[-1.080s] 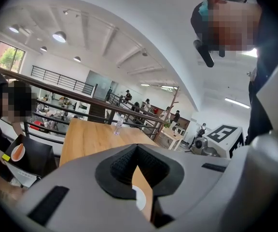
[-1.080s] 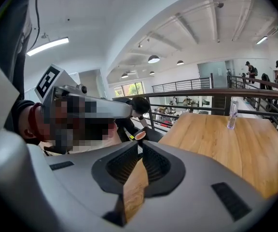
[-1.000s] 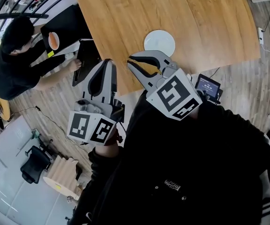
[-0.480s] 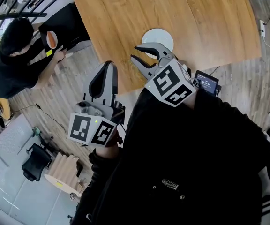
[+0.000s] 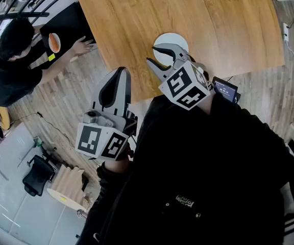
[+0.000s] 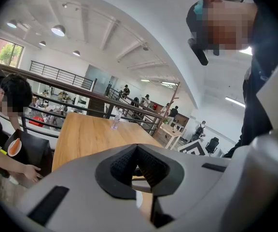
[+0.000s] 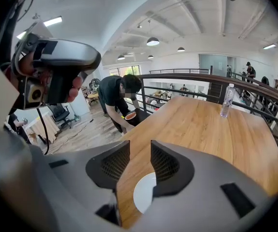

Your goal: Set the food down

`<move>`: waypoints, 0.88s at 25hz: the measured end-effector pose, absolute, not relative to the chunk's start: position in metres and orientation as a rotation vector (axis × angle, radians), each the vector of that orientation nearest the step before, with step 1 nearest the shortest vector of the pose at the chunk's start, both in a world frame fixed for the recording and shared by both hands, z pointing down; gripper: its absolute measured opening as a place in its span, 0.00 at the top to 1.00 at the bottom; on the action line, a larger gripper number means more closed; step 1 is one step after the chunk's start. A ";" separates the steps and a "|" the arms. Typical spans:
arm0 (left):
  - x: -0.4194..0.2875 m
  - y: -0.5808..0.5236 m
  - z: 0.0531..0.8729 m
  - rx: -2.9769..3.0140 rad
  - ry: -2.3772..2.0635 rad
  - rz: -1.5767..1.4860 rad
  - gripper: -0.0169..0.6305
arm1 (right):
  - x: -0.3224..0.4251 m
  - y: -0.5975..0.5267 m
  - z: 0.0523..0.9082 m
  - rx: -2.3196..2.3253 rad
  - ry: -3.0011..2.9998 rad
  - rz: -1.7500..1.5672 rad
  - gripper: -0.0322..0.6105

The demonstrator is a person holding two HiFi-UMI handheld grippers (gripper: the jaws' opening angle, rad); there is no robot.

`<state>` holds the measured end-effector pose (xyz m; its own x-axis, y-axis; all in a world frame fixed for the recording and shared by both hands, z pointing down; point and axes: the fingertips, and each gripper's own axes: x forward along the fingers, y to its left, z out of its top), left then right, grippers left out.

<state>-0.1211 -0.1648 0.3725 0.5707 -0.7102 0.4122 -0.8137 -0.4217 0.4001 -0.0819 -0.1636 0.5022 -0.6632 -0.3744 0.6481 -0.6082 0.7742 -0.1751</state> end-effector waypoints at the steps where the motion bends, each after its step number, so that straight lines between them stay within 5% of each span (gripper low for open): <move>1: -0.121 -0.165 0.374 2.236 -1.215 0.243 0.98 | -0.081 -0.164 0.506 0.728 -2.353 0.507 0.75; 22: -0.129 -0.187 0.394 2.149 -1.261 0.290 0.98 | -0.084 -0.170 0.582 0.603 -2.196 0.495 0.61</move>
